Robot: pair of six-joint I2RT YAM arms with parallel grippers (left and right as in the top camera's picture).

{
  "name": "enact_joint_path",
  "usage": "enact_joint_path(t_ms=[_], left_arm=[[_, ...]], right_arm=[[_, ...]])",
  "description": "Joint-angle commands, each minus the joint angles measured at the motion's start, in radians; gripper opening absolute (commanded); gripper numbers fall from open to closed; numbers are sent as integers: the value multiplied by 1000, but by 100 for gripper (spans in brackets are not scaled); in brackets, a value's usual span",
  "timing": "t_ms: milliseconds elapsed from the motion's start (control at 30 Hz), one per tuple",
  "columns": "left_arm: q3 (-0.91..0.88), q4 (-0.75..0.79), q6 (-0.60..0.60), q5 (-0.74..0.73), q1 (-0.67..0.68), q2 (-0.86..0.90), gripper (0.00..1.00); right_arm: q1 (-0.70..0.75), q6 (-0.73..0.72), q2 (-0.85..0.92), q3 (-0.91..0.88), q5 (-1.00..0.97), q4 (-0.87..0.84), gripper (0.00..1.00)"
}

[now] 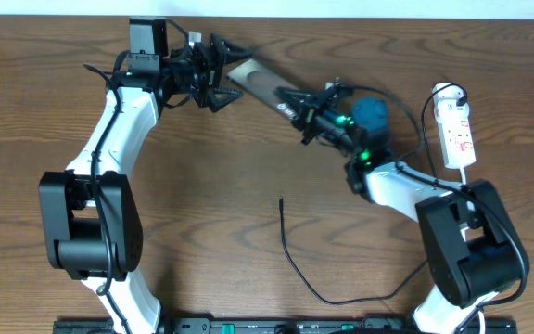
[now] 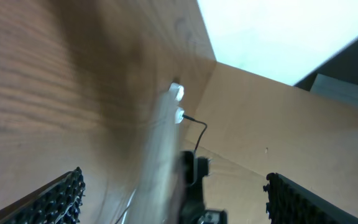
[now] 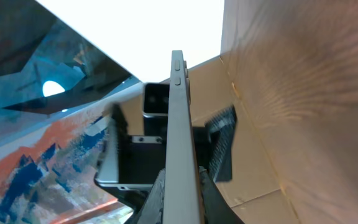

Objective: Plug charger to phone and switch on socket

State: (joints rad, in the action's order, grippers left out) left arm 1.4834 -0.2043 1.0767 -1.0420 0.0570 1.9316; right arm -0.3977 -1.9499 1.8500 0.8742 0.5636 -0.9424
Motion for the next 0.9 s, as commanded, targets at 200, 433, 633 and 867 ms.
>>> enact_joint_path(t_ms=[200, 433, 633, 867], left_arm=[[13, 40, -48, 124, 19, -31, 91], [13, 95, -48, 191, 51, -31, 91], [13, 138, -48, 186, 62, -31, 91], [13, 138, -72, 187, 62, -31, 90]], right_arm=[[-93, -51, -6, 15, -232, -15, 2], [-127, -68, -6, 15, -365, -15, 2], [-139, -99, -6, 15, -397, -15, 2], [-159, -99, -6, 15, -400, -29, 2]])
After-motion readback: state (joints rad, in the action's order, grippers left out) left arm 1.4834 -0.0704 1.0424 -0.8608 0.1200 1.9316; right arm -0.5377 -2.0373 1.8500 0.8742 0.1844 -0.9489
